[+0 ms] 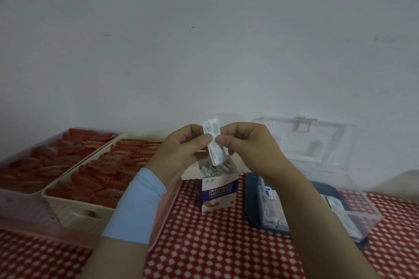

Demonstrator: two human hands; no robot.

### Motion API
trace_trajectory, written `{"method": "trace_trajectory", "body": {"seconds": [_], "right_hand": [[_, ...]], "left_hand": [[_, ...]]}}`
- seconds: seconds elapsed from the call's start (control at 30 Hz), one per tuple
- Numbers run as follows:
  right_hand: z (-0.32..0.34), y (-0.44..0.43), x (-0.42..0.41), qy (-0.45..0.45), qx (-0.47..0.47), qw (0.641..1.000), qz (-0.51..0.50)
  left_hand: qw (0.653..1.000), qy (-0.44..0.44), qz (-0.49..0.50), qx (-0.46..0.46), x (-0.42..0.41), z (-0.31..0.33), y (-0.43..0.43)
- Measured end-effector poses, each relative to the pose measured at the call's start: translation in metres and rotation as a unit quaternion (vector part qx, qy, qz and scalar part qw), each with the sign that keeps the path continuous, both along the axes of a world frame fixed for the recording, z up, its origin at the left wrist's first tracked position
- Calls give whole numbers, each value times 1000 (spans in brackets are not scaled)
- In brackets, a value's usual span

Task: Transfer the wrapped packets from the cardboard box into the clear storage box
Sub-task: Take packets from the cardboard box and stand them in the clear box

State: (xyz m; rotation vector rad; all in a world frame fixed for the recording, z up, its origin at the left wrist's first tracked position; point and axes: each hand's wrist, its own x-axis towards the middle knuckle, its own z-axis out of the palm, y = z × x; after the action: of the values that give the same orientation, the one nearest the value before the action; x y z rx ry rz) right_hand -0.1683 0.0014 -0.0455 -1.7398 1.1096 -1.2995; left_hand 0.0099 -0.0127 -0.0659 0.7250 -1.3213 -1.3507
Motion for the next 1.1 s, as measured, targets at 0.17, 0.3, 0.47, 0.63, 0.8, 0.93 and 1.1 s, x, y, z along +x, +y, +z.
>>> {"method": "trace_trajectory", "body": {"seconds": [0.17,0.3,0.47,0.63,0.8,0.93,1.1], "right_hand": [[2,5,10,-66,73,994,51],[3,4,11,-103,129,985,44],[3,8,16,46,77,995,-55],[-1,10,12,204,-102,972,-47],[-8,6,16,278,-151,948,25],[-12,3,17,212,-172,962,29],[-7,10,13,187,-124,973,61]], "left_hand": [[992,87,-79,40,2,-1,2],[995,82,-53,25,1,-1,2],[998,44,1,33,0,-6,-3],[993,78,14,93,5,-8,-8],[992,71,-27,101,1,-10,-4],[989,83,-86,89,-1,-11,-3],[987,73,-118,77,-3,-11,0]]}}
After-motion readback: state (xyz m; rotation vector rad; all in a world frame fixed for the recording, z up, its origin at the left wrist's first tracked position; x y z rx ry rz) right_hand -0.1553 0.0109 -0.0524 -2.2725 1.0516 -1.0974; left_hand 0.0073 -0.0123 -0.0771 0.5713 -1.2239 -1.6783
